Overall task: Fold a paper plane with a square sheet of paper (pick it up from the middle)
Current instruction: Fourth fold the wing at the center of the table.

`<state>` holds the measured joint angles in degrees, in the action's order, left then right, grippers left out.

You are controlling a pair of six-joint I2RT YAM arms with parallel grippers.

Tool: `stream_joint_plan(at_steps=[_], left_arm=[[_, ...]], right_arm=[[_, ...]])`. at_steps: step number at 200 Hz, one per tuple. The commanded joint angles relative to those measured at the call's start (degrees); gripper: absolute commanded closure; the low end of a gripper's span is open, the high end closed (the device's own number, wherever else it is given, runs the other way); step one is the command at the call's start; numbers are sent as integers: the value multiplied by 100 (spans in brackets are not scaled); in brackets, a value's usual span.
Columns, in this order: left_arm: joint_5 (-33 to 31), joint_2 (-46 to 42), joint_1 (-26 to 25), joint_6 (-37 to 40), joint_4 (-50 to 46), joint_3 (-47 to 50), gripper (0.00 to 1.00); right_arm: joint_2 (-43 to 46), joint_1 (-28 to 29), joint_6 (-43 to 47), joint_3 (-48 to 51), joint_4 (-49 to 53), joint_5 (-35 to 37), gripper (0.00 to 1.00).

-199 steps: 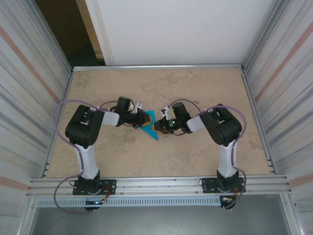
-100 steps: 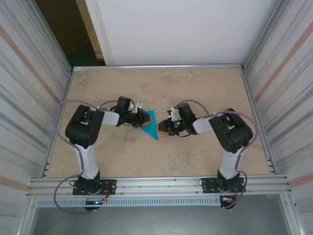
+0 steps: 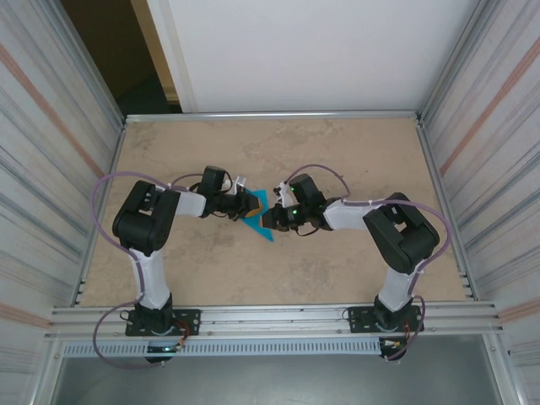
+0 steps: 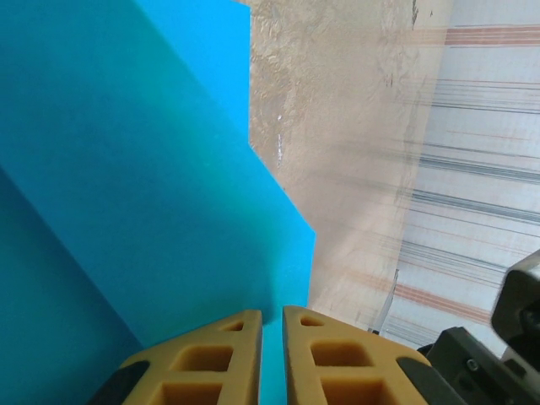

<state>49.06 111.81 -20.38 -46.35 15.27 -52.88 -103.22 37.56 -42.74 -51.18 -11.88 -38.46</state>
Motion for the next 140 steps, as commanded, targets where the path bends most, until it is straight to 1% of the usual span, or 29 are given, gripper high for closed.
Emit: stream_joint_plan(at_steps=[1,140], left_arm=[[67,7,-54,79,-55,-88,85],[42,104,-54,117,-156,-161,85]], right_arm=[[-258,40,158,-153,198,162,84],[-585,31,127,-141,212,214,84]])
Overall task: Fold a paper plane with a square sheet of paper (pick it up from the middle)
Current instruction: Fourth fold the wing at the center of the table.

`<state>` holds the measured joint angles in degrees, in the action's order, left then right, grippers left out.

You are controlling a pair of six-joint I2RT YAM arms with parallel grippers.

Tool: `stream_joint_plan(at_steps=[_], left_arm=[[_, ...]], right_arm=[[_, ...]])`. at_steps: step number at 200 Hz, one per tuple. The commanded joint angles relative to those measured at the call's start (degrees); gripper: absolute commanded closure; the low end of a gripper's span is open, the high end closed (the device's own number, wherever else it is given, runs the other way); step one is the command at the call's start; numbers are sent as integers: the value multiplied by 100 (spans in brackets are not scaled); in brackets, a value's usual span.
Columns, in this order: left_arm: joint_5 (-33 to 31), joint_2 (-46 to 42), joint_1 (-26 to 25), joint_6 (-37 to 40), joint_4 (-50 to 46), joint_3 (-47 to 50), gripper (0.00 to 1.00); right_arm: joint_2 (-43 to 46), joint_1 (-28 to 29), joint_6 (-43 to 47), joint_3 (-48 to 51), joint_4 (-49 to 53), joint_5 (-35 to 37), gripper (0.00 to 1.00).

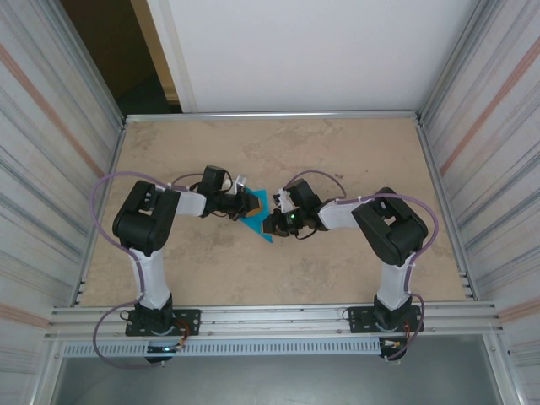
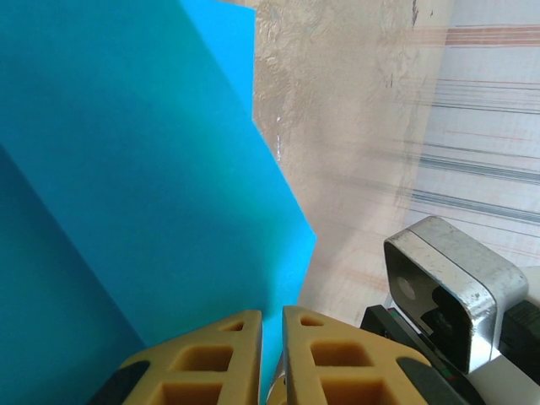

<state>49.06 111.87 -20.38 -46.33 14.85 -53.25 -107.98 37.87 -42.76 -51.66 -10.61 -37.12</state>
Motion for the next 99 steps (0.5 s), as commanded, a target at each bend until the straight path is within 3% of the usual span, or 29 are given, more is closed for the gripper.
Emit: stream_joint_plan(at_steps=[1,99], left_arm=[[38,93,-54,115,-114,-124,85],[-114,186,-54,170,-351,-203,86]], right_arm=[[-109,-3,133,-87,81,82,84],[-131,-21,157,-67,123,135,84]])
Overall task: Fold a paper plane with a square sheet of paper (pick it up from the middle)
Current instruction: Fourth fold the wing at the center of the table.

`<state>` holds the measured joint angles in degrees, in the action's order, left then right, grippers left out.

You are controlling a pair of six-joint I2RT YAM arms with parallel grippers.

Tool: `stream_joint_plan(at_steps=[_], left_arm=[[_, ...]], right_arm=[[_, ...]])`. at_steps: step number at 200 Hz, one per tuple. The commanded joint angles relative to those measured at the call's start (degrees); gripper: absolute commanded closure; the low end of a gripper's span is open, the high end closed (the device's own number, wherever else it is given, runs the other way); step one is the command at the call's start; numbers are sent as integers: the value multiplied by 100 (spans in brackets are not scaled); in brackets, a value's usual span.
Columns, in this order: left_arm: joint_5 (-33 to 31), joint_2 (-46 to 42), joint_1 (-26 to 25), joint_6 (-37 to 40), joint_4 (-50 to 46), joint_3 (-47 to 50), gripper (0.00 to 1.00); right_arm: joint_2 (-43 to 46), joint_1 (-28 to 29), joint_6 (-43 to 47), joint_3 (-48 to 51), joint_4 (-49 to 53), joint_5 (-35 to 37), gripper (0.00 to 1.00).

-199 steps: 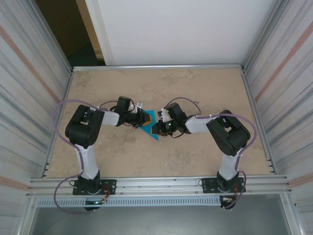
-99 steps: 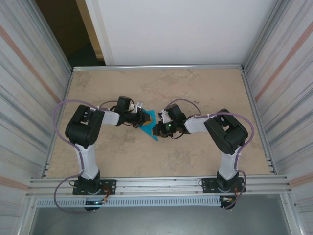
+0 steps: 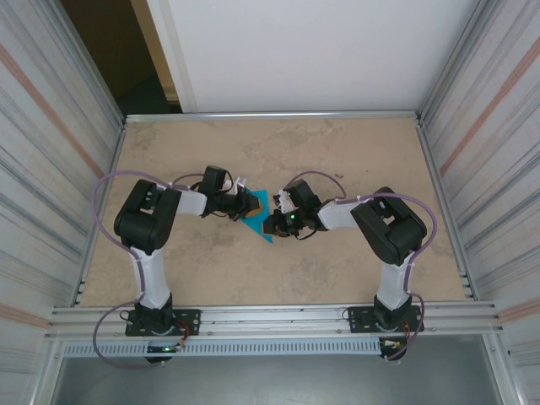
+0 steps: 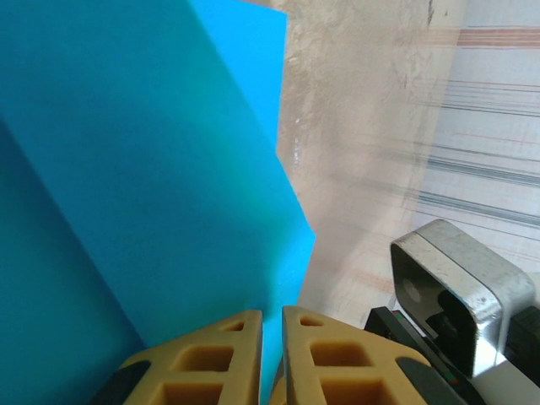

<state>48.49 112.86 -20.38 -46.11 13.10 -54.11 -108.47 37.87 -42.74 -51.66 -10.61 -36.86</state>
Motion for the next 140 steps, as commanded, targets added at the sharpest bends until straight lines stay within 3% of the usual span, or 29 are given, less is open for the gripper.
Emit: stream_joint_plan(at_steps=[1,101,140], left_arm=[[-58,92,-54,147,-176,-118,86],[-86,149,-54,170,-229,-126,86],[-69,119,-54,164,-221,-124,86]], right_arm=[[-85,-18,158,-65,126,109,85],[-128,-21,143,-86,160,6,84],[673,-135,11,106,106,203,78]])
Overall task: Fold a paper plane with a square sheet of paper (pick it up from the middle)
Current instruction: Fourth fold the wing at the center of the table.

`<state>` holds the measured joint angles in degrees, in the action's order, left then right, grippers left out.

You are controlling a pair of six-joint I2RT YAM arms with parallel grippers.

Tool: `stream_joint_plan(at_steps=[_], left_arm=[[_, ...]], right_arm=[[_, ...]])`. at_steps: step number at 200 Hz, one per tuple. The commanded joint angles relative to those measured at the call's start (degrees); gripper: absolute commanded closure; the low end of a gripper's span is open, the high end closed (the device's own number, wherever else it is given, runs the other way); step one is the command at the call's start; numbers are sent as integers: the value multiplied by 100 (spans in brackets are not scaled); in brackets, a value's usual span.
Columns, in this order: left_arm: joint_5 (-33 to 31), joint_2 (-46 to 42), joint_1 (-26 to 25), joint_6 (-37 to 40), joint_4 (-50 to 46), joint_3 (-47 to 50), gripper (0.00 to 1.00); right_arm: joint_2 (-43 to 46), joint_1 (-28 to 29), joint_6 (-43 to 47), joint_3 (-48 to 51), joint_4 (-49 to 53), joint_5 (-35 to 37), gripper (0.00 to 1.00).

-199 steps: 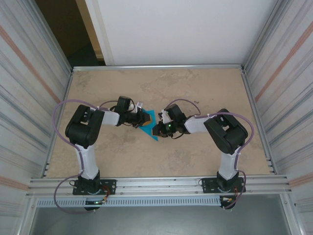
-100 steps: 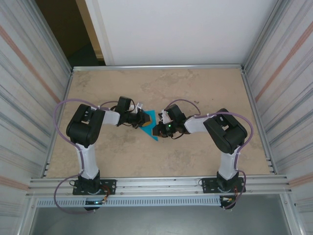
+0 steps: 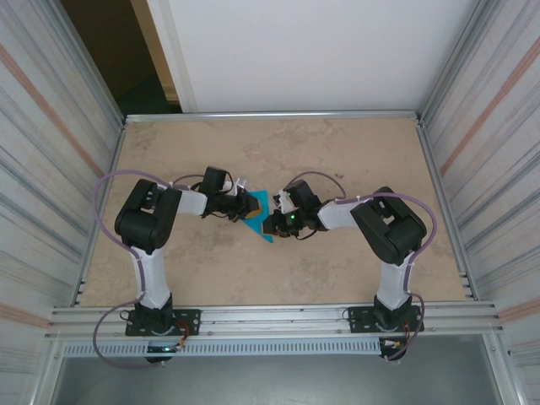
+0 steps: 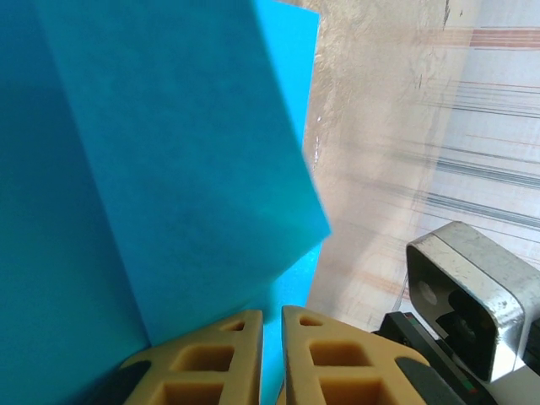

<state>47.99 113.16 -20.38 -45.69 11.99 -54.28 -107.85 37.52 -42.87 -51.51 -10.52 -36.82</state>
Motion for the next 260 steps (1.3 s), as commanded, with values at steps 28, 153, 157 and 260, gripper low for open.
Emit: stream_joint_plan(at_steps=[28,153,157,260], left_arm=[[-2,91,-54,122,-101,-117,86],[48,103,-54,155,-118,-152,86],[53,109,-54,151,-118,-152,86],[52,180,-54,148,-179,-240,84]], right_arm=[[1046,-233,10,244,238,629,77],[294,132,104,-211,593,616,88],[277,135,97,-215,600,613,87],[81,156,101,-192,709,705,88]])
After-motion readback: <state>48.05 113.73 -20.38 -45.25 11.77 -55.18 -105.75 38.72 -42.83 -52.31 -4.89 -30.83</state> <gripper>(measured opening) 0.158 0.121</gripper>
